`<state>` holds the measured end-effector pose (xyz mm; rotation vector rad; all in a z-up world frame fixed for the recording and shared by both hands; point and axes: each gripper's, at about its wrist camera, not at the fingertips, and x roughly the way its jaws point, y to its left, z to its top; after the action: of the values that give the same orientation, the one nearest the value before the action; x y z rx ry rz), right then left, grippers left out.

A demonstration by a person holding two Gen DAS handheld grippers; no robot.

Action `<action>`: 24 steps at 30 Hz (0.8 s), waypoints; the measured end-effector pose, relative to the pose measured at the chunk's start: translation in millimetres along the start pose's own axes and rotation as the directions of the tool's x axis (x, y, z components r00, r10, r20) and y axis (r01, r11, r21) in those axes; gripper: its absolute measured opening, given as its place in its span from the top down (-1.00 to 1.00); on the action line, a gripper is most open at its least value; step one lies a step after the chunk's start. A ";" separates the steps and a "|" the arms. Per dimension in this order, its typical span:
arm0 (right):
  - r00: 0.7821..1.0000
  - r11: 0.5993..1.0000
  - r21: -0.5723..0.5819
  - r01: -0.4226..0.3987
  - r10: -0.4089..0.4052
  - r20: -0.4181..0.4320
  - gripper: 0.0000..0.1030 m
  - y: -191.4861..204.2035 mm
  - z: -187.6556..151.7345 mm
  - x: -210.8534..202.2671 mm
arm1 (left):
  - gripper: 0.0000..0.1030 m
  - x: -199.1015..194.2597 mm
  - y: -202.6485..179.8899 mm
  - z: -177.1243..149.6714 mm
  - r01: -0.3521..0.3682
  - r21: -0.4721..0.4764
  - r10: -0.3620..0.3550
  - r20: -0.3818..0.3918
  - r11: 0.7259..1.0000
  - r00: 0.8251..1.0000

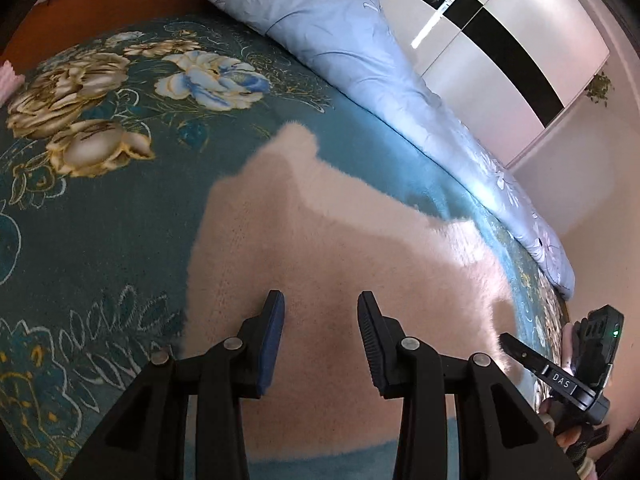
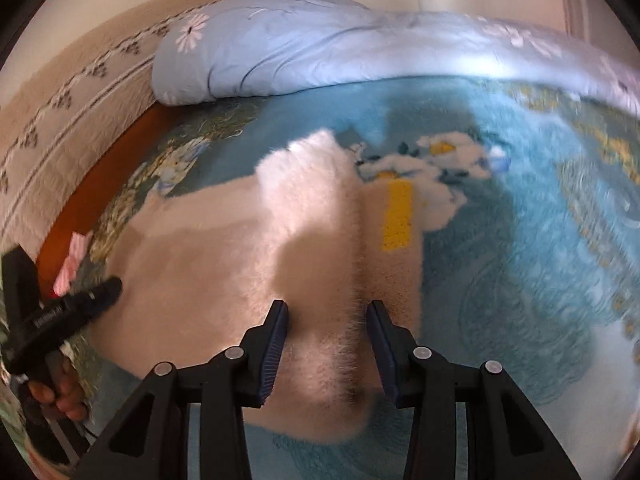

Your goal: Fold clothes

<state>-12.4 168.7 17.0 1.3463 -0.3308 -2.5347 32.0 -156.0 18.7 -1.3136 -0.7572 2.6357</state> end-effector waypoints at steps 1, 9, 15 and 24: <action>1.000 1.000 0.009 -0.004 0.004 0.000 0.12 -1.9 -0.8 1.3 | 0.25 0.3 0.3 -0.3 -0.001 -0.002 0.001 -0.003 1.000 1.000; 1.000 1.000 0.004 0.020 -0.020 -0.009 0.10 0.1 -2.8 2.5 | 0.25 7.9 -5.0 -2.7 -0.050 0.016 0.050 -0.014 0.999 0.999; 0.999 0.998 -0.041 0.050 -0.050 0.014 0.10 9.2 -7.8 -15.7 | 0.15 -1.5 -26.1 -4.3 -0.158 0.096 0.159 -0.009 0.983 0.987; 0.998 0.998 -0.051 0.029 -0.026 0.050 0.10 3.2 -24.4 -60.3 | -0.16 -28.5 -67.2 -7.9 -0.072 0.087 0.071 0.015 0.994 0.997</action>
<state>40.8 183.3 51.4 1.2793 -0.2555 -2.5841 47.3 -103.0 67.2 -1.3277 -0.6001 2.7000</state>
